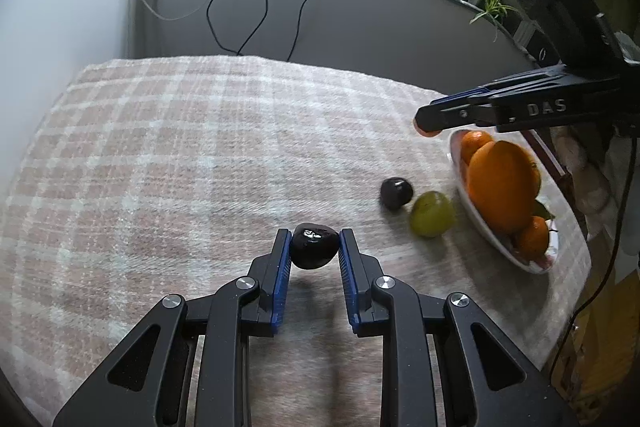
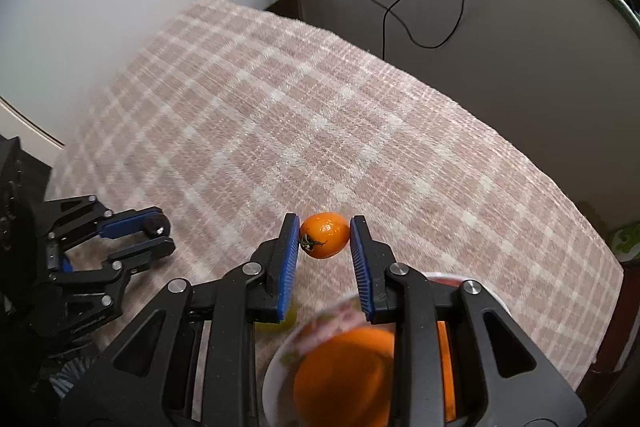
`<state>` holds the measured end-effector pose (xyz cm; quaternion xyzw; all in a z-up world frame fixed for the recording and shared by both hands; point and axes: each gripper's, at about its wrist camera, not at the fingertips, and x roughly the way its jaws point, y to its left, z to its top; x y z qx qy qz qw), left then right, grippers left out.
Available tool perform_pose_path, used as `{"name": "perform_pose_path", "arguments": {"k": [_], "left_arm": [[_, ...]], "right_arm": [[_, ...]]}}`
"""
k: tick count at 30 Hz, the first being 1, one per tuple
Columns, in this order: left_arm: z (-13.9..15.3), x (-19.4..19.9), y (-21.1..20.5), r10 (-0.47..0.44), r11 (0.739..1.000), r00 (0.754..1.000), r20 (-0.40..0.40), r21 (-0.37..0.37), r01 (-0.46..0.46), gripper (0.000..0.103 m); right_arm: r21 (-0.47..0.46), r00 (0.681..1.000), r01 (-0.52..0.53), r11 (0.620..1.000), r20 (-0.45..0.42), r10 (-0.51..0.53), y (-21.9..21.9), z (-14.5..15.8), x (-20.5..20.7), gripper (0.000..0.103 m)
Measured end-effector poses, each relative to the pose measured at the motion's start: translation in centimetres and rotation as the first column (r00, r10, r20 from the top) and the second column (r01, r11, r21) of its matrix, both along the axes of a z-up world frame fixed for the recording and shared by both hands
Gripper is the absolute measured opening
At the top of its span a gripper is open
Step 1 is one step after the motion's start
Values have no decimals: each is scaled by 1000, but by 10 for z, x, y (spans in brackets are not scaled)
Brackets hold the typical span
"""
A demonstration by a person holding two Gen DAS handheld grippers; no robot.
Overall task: Organize fruits
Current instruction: 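Carry the plum and the small orange fruit over the white floral plate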
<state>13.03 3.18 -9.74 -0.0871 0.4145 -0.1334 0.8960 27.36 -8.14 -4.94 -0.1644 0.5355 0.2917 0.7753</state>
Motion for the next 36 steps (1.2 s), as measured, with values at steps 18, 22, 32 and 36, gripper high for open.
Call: {"name": "perform_pose_path", "arguments": {"k": [18,22,32,36], "left_arm": [[29,-14,-75,-140,990,989,56,-17,141,22],[31,-15,-90,-163,986,985,56,-21,165,22],[29,-22,-115,-201,979,978,50,-18,202,22],[29,-24,-122,-205,979,978,46,-10,206,22]], "right_arm": [[189,991,101,977,69,-116,-113,44,-64,27],[203,987,123,971,77,-141,-132,42,-77,27],[208,976,187,960,70,-206,-171,27,-90,27],[215,973,206,955,61,-224,-183,19,-94,27]]}}
